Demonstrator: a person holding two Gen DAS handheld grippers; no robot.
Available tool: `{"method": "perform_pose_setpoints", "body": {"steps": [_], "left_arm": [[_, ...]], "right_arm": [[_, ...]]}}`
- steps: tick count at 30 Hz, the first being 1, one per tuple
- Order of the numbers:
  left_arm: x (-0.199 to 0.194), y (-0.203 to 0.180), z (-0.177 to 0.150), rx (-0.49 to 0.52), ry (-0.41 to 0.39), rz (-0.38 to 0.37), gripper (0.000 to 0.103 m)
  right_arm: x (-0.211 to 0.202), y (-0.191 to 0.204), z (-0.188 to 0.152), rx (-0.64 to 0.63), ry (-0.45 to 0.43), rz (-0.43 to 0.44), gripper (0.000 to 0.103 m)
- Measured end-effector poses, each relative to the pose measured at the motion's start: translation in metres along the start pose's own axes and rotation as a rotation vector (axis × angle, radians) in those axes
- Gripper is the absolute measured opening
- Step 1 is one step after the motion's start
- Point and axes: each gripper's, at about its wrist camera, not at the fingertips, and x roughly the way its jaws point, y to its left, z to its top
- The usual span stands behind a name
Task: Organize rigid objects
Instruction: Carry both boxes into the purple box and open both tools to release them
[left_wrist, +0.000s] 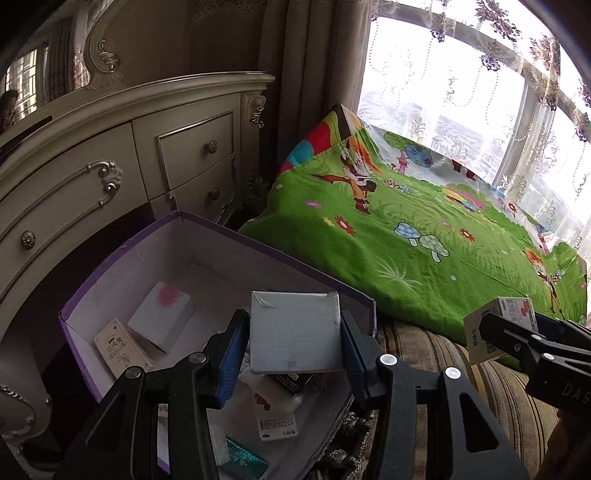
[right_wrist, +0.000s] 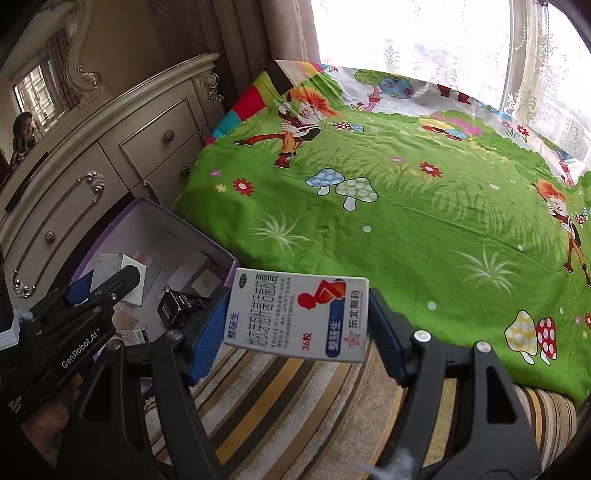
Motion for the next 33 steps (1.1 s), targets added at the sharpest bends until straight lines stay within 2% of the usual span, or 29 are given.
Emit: {"method": "perform_pose_setpoints", "body": {"steps": [11, 20, 33], "left_arm": [[0.005, 0.055, -0.01, -0.061, 0.028, 0.091, 0.049], [0.01, 0.086, -0.009, -0.109, 0.042, 0.147, 0.05], [0.009, 0.111, -0.003, -0.157, 0.04, 0.188, 0.05]], "right_arm": [[0.023, 0.067, -0.003, -0.114, 0.058, 0.092, 0.075], [0.048, 0.098, -0.005, -0.151, 0.114, 0.142, 0.075], [0.066, 0.135, 0.001, -0.23, 0.127, 0.193, 0.077]]}}
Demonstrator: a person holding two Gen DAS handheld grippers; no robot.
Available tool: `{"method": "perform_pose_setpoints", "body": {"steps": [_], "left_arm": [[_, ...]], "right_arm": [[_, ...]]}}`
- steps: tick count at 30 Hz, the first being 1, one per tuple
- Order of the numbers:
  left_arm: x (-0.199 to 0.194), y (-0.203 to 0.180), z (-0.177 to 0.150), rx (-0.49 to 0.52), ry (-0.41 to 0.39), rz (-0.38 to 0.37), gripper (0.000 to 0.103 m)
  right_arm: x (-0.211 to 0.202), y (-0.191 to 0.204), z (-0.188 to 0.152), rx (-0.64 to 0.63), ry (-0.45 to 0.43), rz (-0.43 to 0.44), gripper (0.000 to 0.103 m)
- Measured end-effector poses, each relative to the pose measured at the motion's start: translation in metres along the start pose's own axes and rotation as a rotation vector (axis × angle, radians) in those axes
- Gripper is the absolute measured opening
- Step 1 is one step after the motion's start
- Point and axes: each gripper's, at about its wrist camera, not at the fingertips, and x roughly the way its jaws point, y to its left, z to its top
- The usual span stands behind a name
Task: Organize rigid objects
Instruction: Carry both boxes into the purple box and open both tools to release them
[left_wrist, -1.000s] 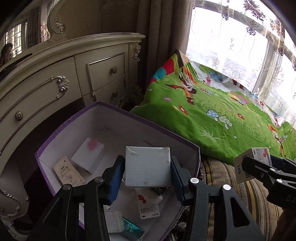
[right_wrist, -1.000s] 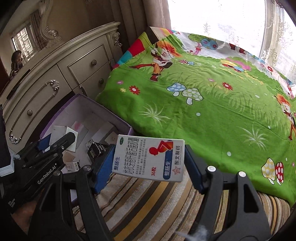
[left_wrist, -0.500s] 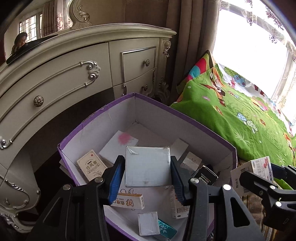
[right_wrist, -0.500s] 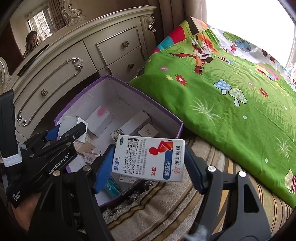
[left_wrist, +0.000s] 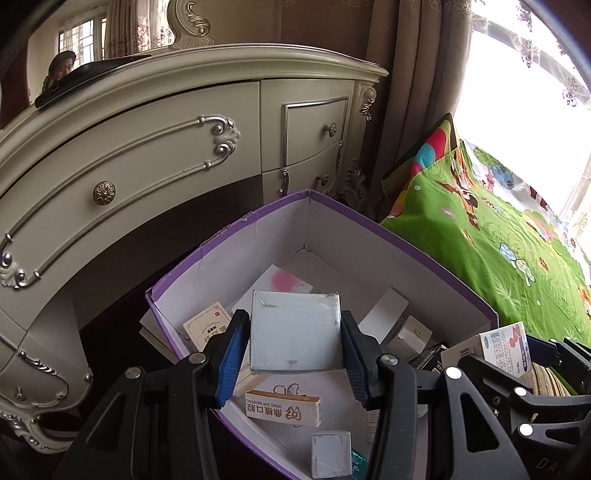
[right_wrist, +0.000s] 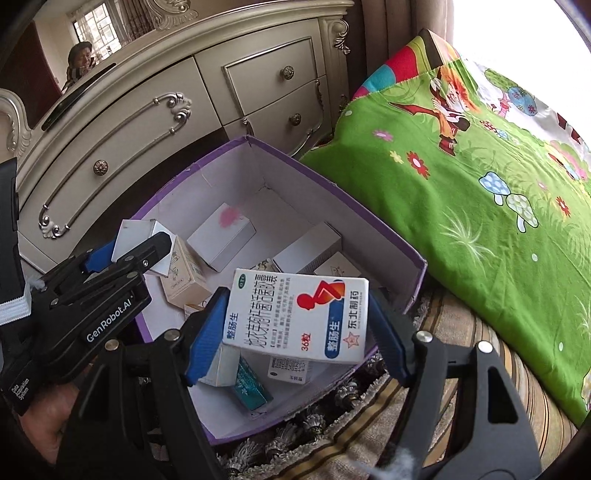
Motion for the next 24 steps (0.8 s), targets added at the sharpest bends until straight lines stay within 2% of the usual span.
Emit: {"method": "perform_pose_setpoints", "body": {"steps": [2, 5, 9, 12, 24], "left_arm": [[0.001, 0.001, 0.001, 0.003, 0.011, -0.001, 0.055], [0.0, -0.002, 0.001, 0.019, 0.016, 0.002, 0.072], [-0.011, -0.009, 0.002, 0.04, 0.003, -0.018, 0.077], [-0.022, -0.017, 0.001, 0.068, -0.006, 0.009, 0.084], [-0.045, -0.016, -0.017, 0.056, 0.014, 0.028, 0.089]], "right_arm": [[0.001, 0.004, -0.001, -0.02, 0.004, 0.012, 0.079], [-0.002, 0.004, -0.002, -0.018, -0.001, 0.018, 0.088], [-0.012, 0.002, -0.005, -0.029, -0.014, 0.005, 0.091], [-0.022, -0.004, -0.013, -0.017, -0.021, 0.003, 0.093], [-0.04, -0.029, -0.038, 0.071, -0.06, -0.044, 0.093]]}}
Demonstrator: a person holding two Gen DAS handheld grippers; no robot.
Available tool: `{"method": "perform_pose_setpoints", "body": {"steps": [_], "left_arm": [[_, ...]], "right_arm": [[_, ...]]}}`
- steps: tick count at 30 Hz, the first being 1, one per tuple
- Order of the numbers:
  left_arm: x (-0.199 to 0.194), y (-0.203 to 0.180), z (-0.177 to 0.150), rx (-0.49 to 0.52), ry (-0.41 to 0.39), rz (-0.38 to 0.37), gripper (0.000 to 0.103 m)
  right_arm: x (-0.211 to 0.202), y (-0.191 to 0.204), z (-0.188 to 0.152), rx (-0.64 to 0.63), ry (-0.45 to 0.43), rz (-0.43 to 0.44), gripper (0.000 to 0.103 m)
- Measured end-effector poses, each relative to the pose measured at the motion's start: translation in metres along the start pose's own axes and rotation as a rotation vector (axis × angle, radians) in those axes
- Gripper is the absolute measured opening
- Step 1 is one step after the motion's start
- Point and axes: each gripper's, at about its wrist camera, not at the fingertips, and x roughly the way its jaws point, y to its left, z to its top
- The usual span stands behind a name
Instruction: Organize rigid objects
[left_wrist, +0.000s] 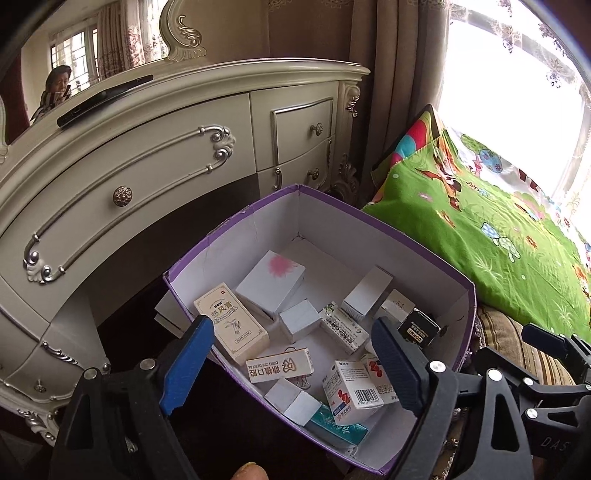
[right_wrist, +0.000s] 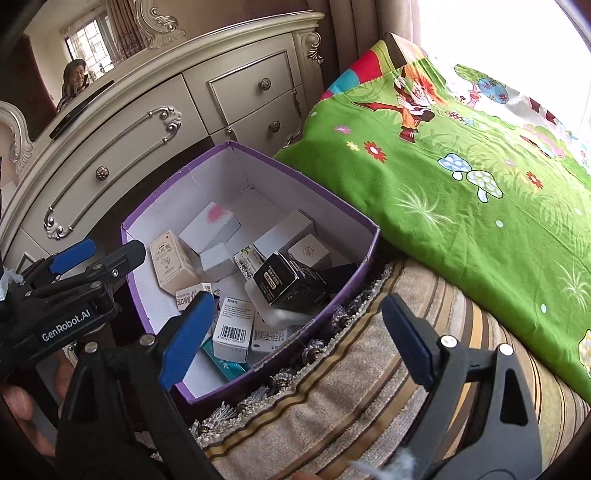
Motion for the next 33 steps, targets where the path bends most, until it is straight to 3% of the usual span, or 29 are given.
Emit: {"method": "perform_pose_setpoints", "body": {"steps": [9, 33], "left_arm": [[0.007, -0.004, -0.008, 0.006, 0.067, 0.006, 0.09], [0.011, -0.006, -0.009, 0.026, 0.083, 0.018, 0.09]], "right_arm": [[0.007, 0.008, -0.004, -0.054, 0.016, 0.013, 0.093], [0.01, 0.006, -0.006, -0.049, 0.029, 0.032, 0.093]]}}
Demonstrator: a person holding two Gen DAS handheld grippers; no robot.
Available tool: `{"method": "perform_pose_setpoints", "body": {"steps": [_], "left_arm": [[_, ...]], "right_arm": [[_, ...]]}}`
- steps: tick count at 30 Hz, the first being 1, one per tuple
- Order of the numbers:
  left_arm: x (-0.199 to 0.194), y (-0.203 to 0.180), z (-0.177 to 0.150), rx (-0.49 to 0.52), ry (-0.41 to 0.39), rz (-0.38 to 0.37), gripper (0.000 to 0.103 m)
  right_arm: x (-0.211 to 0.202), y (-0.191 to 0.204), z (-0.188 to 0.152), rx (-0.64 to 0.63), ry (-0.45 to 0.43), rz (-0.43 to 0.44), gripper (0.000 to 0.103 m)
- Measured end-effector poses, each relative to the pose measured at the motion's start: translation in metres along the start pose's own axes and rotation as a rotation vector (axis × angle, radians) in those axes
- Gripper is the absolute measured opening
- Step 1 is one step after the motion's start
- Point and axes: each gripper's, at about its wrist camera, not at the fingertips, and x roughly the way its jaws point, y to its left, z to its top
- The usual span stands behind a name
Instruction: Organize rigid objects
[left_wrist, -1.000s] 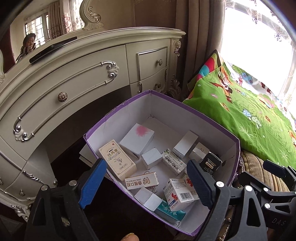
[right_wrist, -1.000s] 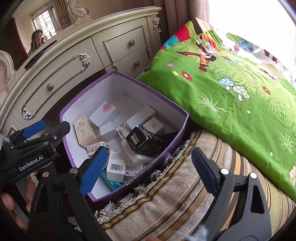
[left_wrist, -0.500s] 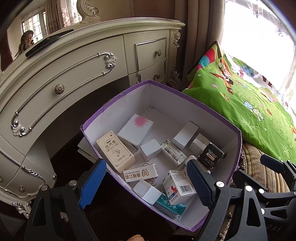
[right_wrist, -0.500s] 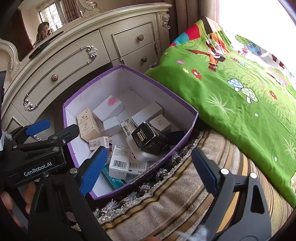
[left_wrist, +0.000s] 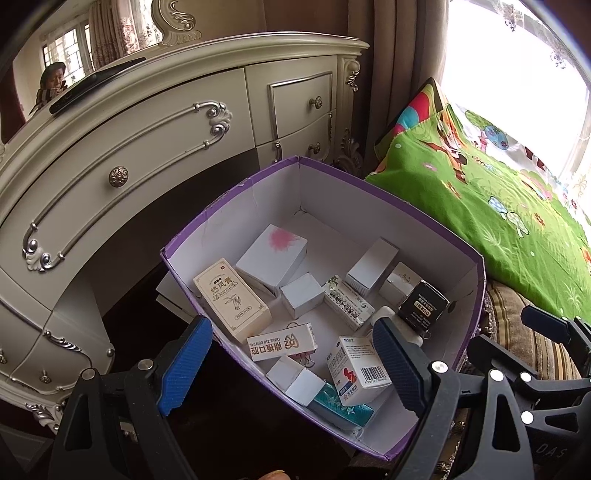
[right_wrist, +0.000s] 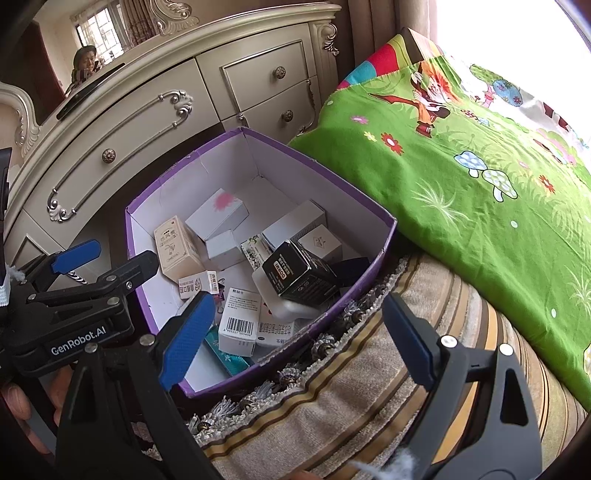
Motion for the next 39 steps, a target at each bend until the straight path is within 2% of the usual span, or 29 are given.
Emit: {"method": "perform_pose_setpoints", "body": {"steps": [39], "left_arm": [[0.0035, 0.0003, -0.0001, 0.002, -0.009, 0.014, 0.09]], "right_arm": [[0.0048, -0.0006, -0.0019, 0.013, 0.015, 0.011, 0.093]]}}
